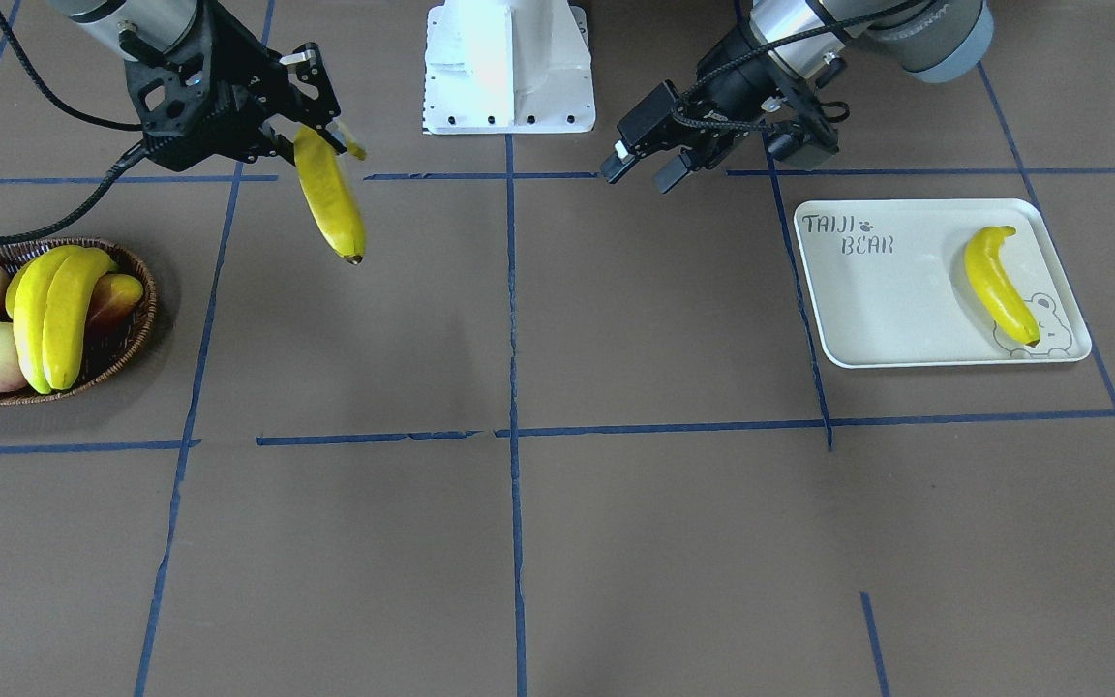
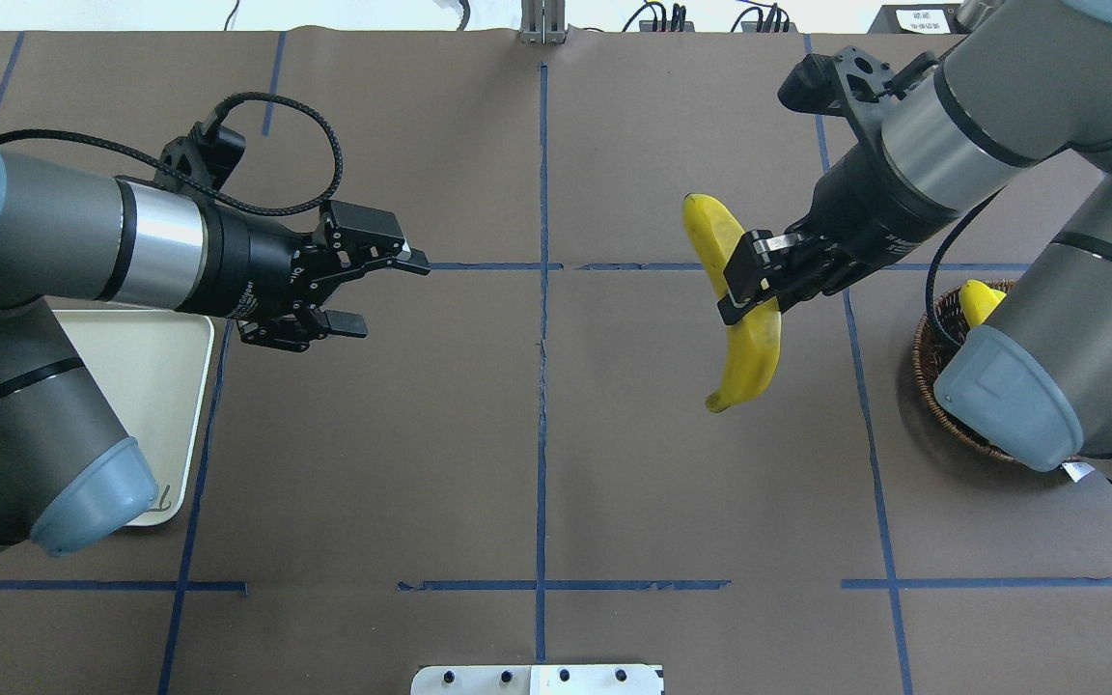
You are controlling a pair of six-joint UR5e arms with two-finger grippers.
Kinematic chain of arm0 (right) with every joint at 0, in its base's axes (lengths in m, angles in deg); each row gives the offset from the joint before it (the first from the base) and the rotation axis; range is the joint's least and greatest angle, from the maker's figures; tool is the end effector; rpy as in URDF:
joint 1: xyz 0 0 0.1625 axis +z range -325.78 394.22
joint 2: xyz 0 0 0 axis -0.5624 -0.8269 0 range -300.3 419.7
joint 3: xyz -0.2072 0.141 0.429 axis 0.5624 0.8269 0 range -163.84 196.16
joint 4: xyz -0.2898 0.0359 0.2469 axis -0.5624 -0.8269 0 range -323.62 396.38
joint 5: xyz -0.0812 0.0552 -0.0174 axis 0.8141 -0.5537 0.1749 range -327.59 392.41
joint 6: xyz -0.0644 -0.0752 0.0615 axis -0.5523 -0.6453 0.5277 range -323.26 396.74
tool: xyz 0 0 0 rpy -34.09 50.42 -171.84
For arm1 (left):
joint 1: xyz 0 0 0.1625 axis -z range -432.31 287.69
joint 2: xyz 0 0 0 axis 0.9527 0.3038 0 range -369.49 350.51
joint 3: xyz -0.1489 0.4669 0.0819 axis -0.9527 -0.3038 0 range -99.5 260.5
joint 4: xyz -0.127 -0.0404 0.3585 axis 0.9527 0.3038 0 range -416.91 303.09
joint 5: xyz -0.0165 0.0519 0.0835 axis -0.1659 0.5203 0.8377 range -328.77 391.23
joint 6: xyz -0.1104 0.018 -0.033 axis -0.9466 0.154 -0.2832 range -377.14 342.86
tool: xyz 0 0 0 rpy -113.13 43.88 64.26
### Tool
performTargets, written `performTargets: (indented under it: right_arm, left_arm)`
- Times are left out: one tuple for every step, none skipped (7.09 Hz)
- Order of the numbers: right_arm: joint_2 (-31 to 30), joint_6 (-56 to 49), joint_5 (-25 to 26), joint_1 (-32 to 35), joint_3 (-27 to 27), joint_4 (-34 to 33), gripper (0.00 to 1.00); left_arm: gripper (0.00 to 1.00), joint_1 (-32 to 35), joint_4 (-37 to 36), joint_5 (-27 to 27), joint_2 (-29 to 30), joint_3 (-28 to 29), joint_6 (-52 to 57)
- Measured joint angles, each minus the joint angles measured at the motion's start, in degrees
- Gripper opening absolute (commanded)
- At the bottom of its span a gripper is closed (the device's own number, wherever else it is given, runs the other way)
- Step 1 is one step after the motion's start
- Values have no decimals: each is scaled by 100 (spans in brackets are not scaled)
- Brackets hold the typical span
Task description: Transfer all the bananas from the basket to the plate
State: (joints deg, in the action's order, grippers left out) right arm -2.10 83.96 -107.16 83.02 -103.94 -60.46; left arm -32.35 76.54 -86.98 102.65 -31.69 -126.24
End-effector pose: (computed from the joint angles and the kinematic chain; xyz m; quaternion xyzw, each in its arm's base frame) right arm -0.3251 -0.4389 0.2646 0.0191 -0.5455 -0.1388 0.8263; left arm 0.3716 -0.4133 0.2766 -0.0509 0.6930 -0.1975 0.6914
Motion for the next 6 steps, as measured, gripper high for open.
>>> performTargets:
  right_arm:
    - [112,25,22,-98,-1,4,2]
    - [232,36,60,-218,6,6,2]
    - [330,53,103,-365,22,94,2]
    - [374,178,242,-552,50,349,1]
    - [389,401,442,-738,93,676,2]
    - [394,581,569,-858,139,949,2]
  left_arm:
    - [100,-103,361,110,188,146,-287]
    - [100,-273,505,347,401,224,-470]
    - [100,-469,557,664,554,252,-554]
    - [100,-627,584,942,662,263,-590]
    - [100,-702,603,1083,736,271,-607]
    - [100,-730,614,1140,786,284,-641]
